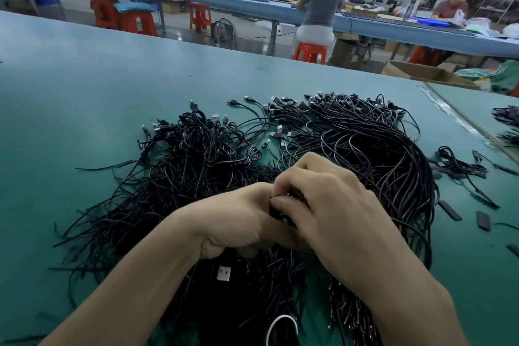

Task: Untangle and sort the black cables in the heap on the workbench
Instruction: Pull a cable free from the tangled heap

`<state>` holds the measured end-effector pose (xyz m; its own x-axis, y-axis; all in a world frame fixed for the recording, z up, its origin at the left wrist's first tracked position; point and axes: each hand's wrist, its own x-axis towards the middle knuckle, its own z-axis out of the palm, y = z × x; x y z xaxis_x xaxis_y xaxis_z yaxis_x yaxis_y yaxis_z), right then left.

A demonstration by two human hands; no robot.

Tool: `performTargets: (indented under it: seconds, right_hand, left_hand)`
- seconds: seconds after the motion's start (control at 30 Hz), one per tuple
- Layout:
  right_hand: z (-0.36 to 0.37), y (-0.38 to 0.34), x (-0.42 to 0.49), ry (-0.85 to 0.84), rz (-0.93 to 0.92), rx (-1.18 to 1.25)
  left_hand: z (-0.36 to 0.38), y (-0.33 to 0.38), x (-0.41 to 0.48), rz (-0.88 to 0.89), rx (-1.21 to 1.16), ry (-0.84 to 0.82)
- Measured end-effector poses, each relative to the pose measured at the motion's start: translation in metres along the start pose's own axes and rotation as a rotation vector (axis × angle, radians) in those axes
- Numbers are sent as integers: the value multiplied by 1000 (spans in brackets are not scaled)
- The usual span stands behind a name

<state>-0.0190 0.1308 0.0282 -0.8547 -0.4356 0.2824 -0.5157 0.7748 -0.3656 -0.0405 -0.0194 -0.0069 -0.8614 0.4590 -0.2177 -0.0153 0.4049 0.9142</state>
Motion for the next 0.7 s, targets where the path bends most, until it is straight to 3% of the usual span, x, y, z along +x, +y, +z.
performTargets:
  seconds: [0.13,0.27,0.4,0.57,0.7]
  right_hand:
    - [7,4,4,128,11,-16]
    - [18,5,7,309,67,162]
    - [28,-5,10,426,130,395]
    - [25,-17,11,286,261,997]
    - [20,-23,9,101,315,1320]
  left_hand:
    - [2,7,-3,35,-295,129]
    - [1,16,-2,113,-696,201]
    - [7,19,-2,210,-740,478]
    - [22,24,0,368,-669,820]
    - [20,25,-2,627,-708,870]
